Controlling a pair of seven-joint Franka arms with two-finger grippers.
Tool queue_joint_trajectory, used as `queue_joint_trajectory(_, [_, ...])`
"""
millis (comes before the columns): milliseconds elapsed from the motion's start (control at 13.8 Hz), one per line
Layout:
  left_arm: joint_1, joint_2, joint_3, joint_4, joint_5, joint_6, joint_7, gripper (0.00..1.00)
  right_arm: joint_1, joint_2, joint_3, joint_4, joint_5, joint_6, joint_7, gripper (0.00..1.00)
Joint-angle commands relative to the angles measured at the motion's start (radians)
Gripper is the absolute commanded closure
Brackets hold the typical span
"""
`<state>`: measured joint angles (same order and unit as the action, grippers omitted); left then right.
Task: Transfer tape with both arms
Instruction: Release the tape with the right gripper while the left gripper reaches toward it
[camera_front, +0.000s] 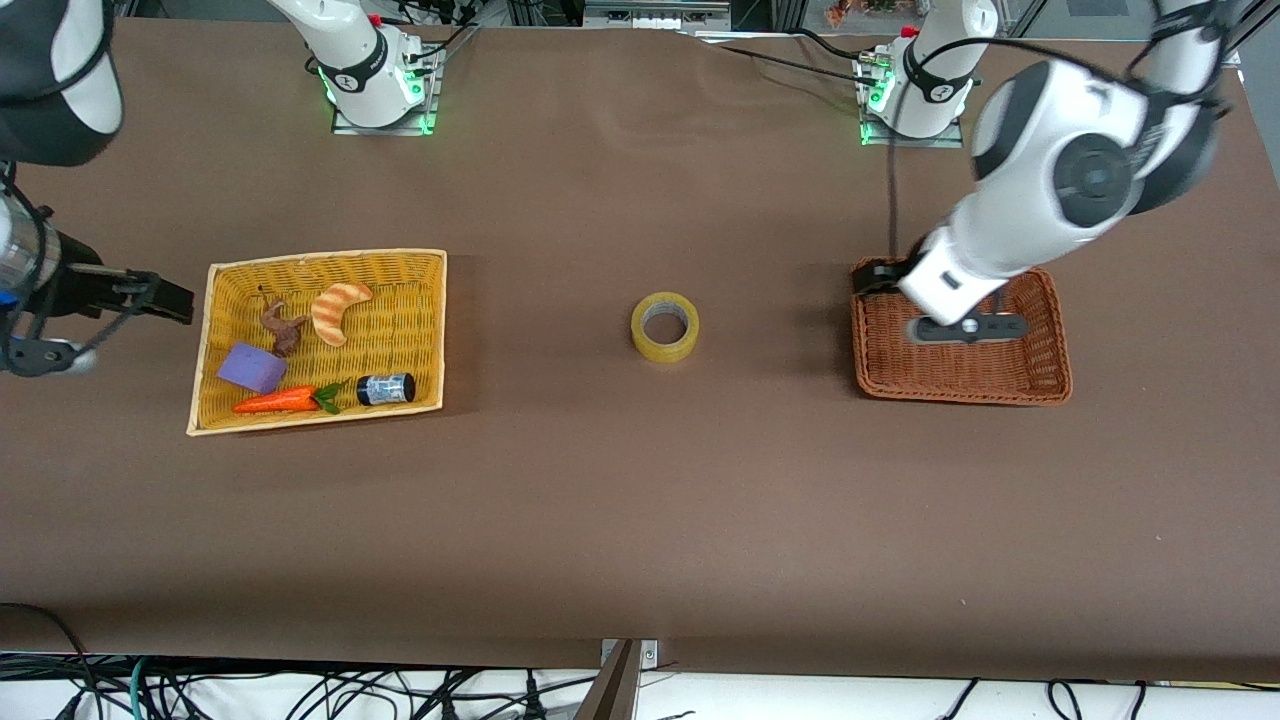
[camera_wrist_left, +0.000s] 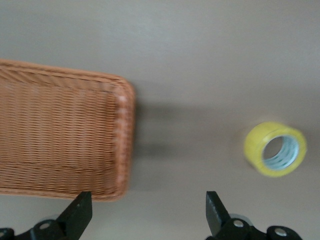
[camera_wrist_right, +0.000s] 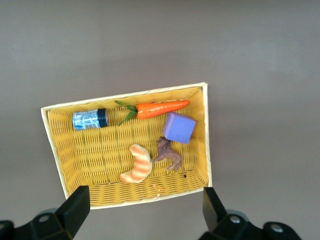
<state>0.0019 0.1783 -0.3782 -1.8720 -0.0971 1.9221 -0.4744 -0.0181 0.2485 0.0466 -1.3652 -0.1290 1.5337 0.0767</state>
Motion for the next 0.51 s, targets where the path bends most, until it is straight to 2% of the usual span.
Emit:
queue_joint_trajectory(0, [-0.032,0.097,-0.06,0.004,-0.02,0.142,-0.149,0.0,-0.033,-0.043,0.002,-0.009,0.017,0.012,0.006,0.0])
queue_joint_trajectory(290, [-0.16,0.274,-0.059,0.005,-0.006,0.403,-0.309,0.0,-0.046,-0.127,0.002,-0.1,0.074,0.052,0.002,0.0])
queue_joint_trajectory(435, [-0.206,0.343,-0.05,0.02,-0.006,0.449,-0.334,0.0,-0.065,-0.175,0.002,-0.124,0.071,0.042,-0.032,0.0])
